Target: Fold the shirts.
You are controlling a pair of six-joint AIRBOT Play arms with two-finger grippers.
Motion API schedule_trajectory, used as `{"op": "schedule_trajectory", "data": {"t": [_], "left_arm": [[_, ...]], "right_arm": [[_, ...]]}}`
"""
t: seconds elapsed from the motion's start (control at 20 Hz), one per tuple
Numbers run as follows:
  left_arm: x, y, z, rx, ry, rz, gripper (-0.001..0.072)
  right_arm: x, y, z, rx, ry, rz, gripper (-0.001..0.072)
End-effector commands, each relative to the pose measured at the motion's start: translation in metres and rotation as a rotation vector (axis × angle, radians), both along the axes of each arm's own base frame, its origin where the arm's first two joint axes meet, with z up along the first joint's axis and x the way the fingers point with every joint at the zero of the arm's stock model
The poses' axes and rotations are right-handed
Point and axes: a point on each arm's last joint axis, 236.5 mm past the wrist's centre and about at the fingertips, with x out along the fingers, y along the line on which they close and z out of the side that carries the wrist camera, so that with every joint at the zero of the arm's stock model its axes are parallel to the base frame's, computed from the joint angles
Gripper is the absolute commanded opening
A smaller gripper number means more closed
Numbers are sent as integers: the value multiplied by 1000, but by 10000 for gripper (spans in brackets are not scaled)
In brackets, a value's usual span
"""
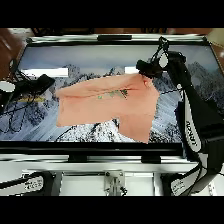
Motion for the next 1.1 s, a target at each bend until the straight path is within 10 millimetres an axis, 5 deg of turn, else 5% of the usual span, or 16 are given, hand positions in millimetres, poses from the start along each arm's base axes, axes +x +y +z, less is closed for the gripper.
{"op": "schedule_trajectory", "data": {"t": [0.0, 0.1, 0.25, 0.35, 0.45, 0.55, 0.65, 0.9, 1.0, 1.05], "left_arm": [[-25, -8, -23, -5, 130, -128, 714], [-62, 19, -31, 48, 282, -209, 712], [-142, 49, -60, -6, 602, -231, 712], [-179, 43, -83, -71, 712, -260, 712], [-205, 33, -108, -104, 767, -287, 712], [-210, 25, -128, -133, 757, -260, 700], [-199, 14, -138, -196, 701, -194, 587], [-178, 4, -142, -189, 624, -164, 581], [-173, 1, -143, -172, 609, -169, 436], [-171, -2, -144, -163, 603, -172, 425]], "right_arm": [[-19, -10, -1, 1, 72, 61, 509], [-56, -61, 1, -130, 203, 79, 509], [-140, -127, -6, -263, 534, 165, 508], [-177, -145, -7, -241, 686, 176, 508], [-183, -148, -4, -218, 699, 166, 508], [-182, -146, -1, -211, 682, 167, 508], [-181, -144, -1, -200, 676, 170, 508], [-182, -144, -1, -200, 679, 168, 508], [-181, -145, -1, -203, 679, 167, 508], [-181, -146, -1, -210, 681, 163, 508]]}}
